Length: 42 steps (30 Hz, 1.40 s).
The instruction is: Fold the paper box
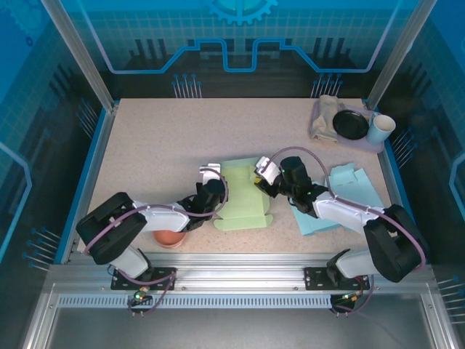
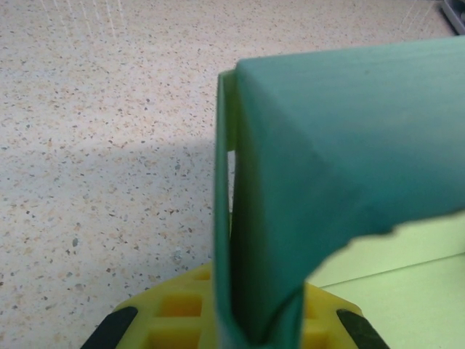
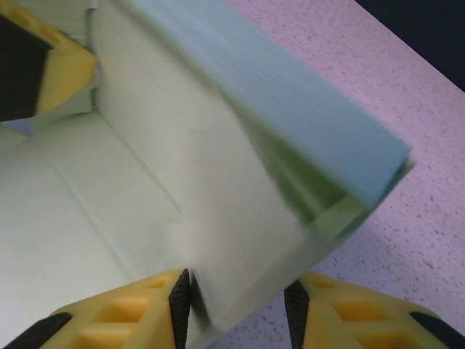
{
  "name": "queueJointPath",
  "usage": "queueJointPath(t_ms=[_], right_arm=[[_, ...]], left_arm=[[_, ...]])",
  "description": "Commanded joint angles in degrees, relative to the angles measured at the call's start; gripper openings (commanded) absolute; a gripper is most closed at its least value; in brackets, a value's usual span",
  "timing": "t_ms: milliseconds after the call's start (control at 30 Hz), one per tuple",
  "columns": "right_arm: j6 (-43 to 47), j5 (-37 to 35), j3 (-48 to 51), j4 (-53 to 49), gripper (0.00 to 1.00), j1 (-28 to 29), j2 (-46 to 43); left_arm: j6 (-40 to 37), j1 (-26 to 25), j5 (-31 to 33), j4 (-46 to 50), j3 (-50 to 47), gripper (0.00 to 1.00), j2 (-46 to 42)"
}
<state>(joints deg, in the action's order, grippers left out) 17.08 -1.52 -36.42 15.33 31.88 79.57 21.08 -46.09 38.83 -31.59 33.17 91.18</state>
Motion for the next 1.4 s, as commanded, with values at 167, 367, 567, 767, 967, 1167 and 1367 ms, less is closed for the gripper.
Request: queueJointPath(t_ms=[167, 367, 567, 767, 967, 1167, 1367], right_arm=[[-4.7, -12.0, -0.5, 7.5, 0.25, 1.7, 0.0], [-10.3, -28.7, -3.8, 0.5, 0.23, 2.1, 0.8], [-19.2, -42.1, -8.4, -9.0, 0.24, 2.1, 3.4], [-22.6, -47.2, -11.8, -13.8, 0.28, 2.2, 6.0], [-16.2, -28.2, -8.6, -4.2, 0.35, 1.4, 5.1], [-15.0, -20.4, -9.2, -3.1, 0.35, 1.1, 6.7], [-15.6, -17.9, -9.8, -3.3, 0.39, 0.7, 8.9]], left_arm=[[2.7, -2.4, -0.8, 2.6, 3.3, 0.02, 2.7], [11.5, -2.5, 6.1, 12.1, 6.0, 0.02, 2.7], [17.5, -2.9, 9.6, 18.7, 7.7, 0.02, 2.8], [19.8, -3.1, 11.3, 24.2, 9.5, 0.02, 2.6], [18.8, -3.3, 9.9, 23.4, 9.0, 0.02, 1.4], [18.6, -3.4, 9.0, 24.5, 9.1, 0.02, -0.3], [18.4, -3.4, 8.7, 24.8, 8.6, 0.02, -2.0]])
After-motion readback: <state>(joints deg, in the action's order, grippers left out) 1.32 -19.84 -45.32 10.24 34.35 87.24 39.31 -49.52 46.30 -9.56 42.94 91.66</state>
